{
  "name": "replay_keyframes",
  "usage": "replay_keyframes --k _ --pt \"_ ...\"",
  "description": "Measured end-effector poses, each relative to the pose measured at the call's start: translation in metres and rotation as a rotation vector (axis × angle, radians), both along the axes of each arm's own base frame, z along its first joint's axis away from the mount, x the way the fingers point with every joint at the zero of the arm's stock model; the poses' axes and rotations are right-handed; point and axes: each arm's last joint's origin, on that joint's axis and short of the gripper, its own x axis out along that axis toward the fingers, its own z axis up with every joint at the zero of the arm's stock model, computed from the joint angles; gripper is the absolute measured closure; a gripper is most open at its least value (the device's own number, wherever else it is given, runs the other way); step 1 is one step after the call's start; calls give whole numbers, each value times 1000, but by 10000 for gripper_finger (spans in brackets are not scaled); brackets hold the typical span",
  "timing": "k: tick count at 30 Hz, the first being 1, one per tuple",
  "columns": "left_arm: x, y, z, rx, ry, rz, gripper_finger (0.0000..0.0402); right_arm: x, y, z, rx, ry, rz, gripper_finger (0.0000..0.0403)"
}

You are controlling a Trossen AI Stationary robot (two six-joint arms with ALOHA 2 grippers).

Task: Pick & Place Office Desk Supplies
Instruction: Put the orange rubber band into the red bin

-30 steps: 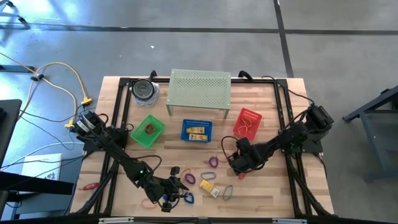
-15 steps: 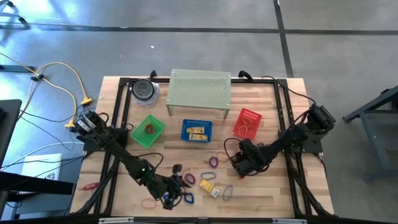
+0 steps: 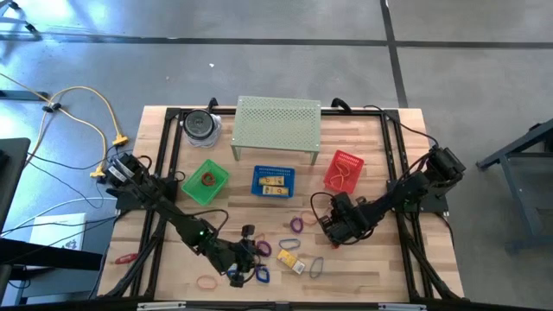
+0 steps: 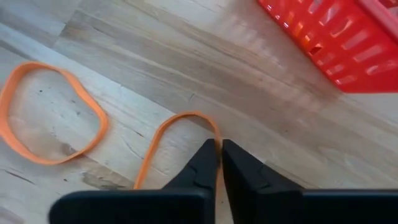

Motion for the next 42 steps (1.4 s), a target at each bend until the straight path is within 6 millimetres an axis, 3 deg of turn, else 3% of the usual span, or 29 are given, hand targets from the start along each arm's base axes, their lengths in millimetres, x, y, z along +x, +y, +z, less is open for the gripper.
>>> replay_keyframes --k 12,17,24,34,42 --pt "-1 -1 -1 -34 33 -54 280 -5 14 4 -32 -1 91 400" --pt "-1 -1 -1 -31 33 -51 280 7 26 24 -33 -5 161 400" --pt "-1 0 -2 -22 40 -39 280 9 26 61 -153 103 160 400" --pt "-3 -3 -2 -34 44 -44 280 -18 4 125 -260 163 46 400" --pt "-2 -1 -2 -28 41 -37 280 -22 -29 147 -288 149 -22 400"
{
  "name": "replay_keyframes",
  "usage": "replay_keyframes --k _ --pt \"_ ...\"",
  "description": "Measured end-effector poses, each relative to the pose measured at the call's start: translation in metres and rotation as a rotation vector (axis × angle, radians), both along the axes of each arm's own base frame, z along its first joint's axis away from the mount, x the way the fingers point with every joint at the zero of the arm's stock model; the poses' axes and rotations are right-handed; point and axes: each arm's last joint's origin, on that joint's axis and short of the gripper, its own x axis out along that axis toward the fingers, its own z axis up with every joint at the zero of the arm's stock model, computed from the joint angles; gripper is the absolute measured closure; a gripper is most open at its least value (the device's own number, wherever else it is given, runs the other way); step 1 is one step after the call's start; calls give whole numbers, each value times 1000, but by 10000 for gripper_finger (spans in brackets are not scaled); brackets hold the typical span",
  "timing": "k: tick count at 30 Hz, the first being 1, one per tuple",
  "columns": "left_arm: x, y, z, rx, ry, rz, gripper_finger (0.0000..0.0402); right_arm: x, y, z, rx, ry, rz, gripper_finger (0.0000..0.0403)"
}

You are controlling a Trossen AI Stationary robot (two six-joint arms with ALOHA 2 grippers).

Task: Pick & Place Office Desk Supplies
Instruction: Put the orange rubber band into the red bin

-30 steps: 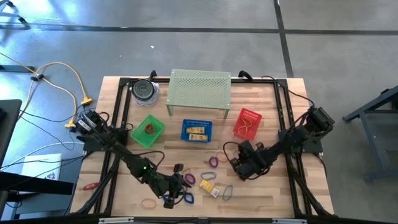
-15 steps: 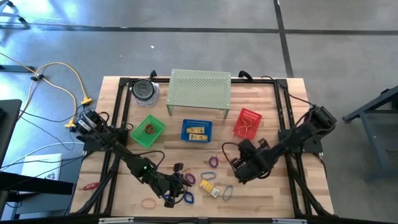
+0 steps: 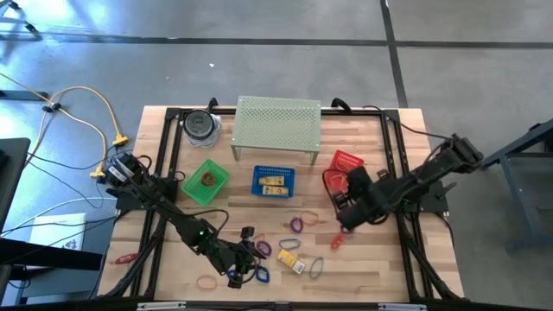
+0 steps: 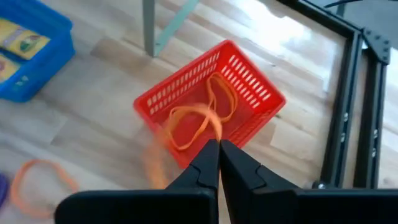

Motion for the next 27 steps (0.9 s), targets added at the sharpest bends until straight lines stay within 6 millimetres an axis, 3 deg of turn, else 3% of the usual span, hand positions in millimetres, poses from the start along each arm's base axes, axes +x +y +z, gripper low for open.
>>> replay_keyframes --k 4,13,18,27 --pt "0 0 0 0 0 0 280 6 -17 -5 -8 49 -5 400" --pt "-2 -1 -2 11 14 -7 280 10 -58 -51 83 148 -55 400" --pt "-2 0 -2 13 16 -5 280 12 -79 -66 108 138 -73 400" --pt "-1 0 -2 12 15 -2 280 16 -92 -74 150 137 -41 379"
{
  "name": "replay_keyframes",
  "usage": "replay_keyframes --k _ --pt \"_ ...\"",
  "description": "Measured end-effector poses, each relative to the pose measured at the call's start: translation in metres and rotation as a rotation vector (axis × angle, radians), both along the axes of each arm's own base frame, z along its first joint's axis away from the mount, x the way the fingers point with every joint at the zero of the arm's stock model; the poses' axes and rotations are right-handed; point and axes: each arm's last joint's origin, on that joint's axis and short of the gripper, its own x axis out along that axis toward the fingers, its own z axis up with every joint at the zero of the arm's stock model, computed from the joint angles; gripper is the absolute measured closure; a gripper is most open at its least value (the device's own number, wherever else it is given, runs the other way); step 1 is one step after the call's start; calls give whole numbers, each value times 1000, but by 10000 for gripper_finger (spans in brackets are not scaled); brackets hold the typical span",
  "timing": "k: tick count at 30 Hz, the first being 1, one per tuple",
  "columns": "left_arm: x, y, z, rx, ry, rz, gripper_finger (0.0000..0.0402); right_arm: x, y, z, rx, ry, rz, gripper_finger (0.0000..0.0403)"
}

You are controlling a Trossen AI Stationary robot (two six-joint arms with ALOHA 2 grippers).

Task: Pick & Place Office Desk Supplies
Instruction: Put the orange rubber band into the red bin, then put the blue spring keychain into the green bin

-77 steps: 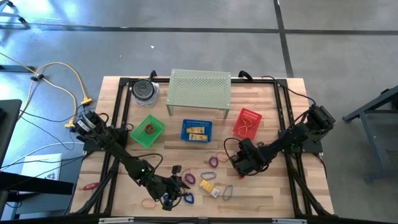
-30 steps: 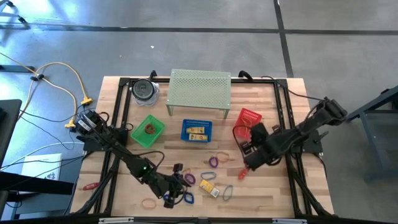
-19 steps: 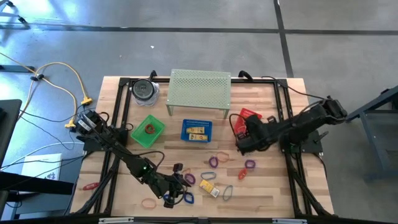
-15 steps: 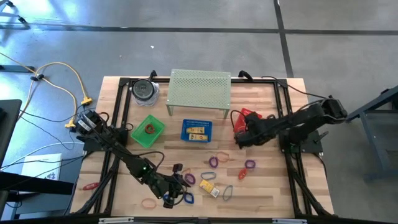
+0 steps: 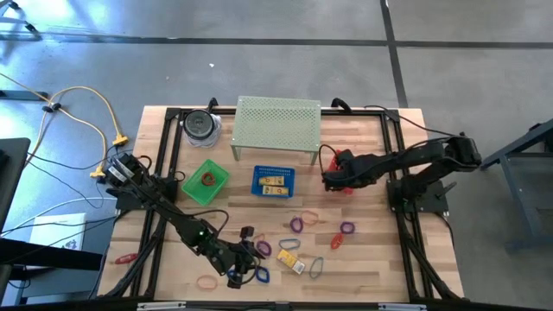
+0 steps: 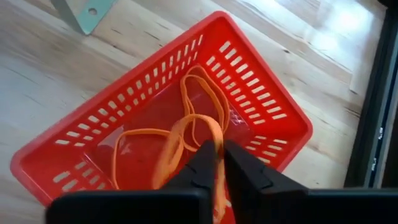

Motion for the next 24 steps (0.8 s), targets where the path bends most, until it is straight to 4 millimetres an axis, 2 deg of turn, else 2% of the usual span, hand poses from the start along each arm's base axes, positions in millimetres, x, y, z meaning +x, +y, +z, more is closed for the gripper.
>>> replay_keyframes --k 8,13,16,19,24 --pt "0 0 0 0 0 0 280 0 -1 1 -70 -32 -36 269" --pt "0 0 0 0 0 0 280 -4 3 14 -145 -81 7 215" --pt "0 0 0 18 -3 -7 280 -9 11 27 -160 -149 60 196" --pt "0 2 2 125 -40 -18 280 -16 23 42 -183 -259 92 187" --pt "0 6 12 286 -117 -69 280 -21 55 61 -233 -490 208 184"
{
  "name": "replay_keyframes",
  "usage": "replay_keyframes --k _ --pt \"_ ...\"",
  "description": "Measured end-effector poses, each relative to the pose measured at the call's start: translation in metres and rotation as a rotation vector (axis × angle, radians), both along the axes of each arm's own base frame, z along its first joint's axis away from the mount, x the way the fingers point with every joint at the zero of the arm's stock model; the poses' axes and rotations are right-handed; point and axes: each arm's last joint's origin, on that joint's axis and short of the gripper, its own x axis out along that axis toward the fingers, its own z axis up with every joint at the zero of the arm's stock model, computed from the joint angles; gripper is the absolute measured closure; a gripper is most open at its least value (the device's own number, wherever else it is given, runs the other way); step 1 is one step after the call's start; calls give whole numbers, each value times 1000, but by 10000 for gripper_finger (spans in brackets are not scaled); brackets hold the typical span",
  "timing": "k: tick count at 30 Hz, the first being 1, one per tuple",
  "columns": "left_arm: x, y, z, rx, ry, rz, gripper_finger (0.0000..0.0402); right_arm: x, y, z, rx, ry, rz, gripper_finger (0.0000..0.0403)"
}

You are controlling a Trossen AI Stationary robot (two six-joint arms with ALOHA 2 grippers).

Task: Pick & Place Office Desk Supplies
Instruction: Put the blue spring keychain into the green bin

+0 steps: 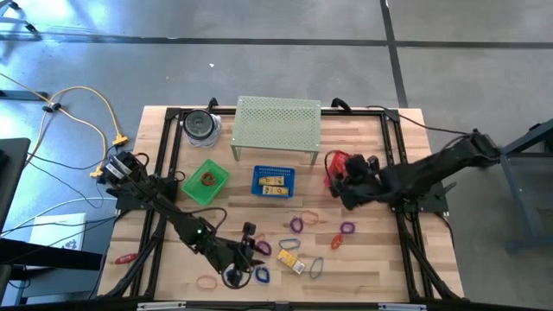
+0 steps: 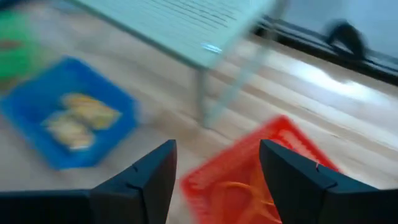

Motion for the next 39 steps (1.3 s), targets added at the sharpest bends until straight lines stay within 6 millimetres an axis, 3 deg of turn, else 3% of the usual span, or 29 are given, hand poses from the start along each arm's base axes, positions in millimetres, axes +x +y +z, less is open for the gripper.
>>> replay_keyframes --k 5,11,16,20,26,33,39 --pt "3 6 -1 44 7 1 280 2 37 8 -111 -81 227 184" --pt "-9 6 -6 33 127 31 280 2 75 3 -130 -160 341 184" --pt "-30 -7 20 24 197 61 280 2 95 -10 -187 -157 383 184" --pt "-39 -28 47 37 251 56 280 6 100 -18 -209 -139 382 184" --pt "-49 -49 61 -32 295 31 280 11 106 -27 -176 -162 366 184" --pt "-66 -50 43 -70 449 181 280 10 117 -27 -119 -186 415 184" --pt "-63 -61 14 6 499 193 280 5 125 -27 -115 -194 449 184"
